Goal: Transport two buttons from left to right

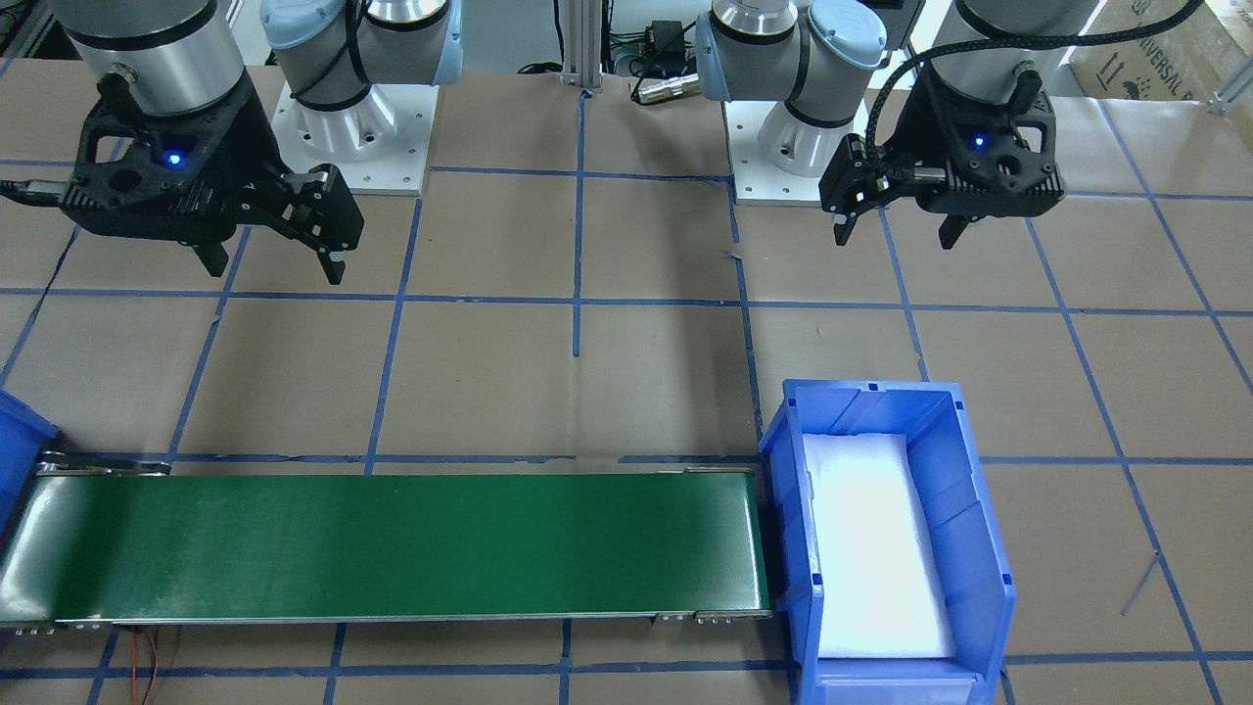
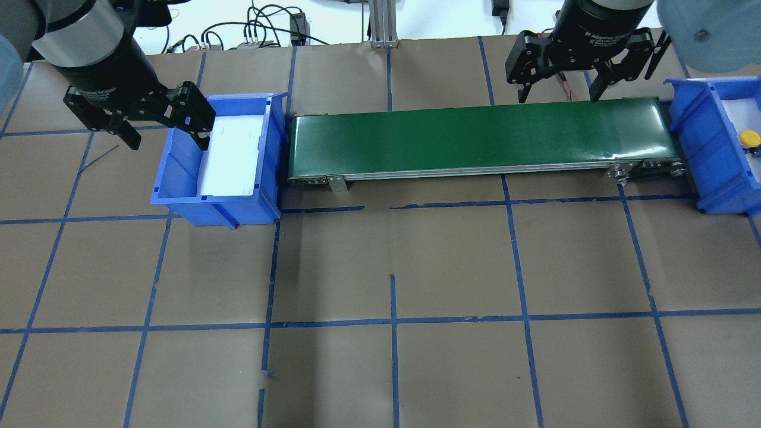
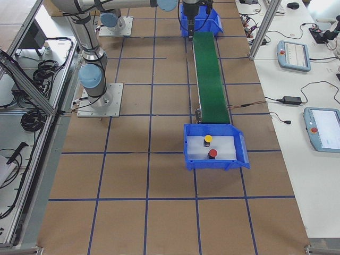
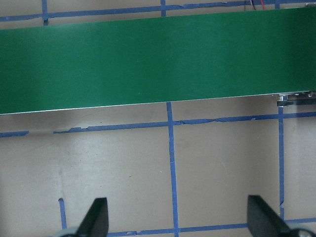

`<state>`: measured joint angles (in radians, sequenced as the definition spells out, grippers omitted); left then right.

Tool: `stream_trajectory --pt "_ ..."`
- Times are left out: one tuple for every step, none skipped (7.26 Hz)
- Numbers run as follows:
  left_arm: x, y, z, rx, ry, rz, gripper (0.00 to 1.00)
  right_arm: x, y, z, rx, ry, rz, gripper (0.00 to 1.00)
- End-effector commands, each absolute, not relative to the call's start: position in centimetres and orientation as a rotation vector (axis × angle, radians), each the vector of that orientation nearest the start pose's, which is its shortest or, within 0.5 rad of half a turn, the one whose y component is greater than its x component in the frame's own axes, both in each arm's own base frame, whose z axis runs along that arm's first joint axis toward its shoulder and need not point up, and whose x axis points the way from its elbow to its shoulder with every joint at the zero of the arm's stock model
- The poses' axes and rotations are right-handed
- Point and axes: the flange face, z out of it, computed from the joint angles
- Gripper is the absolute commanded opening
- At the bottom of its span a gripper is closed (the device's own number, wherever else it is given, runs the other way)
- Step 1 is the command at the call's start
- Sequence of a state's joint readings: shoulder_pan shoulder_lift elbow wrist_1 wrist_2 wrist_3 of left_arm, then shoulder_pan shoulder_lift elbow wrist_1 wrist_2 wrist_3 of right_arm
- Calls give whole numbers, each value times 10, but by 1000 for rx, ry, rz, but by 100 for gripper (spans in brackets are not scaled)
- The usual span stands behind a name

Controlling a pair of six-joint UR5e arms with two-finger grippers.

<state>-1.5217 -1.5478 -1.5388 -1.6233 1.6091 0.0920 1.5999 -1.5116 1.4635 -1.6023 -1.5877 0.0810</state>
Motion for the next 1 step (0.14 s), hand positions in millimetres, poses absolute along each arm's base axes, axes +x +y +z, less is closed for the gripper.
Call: stream_trajectory --pt "-106 -487 510 67 3103 2 100 147 -520 515 81 3150 -127 100"
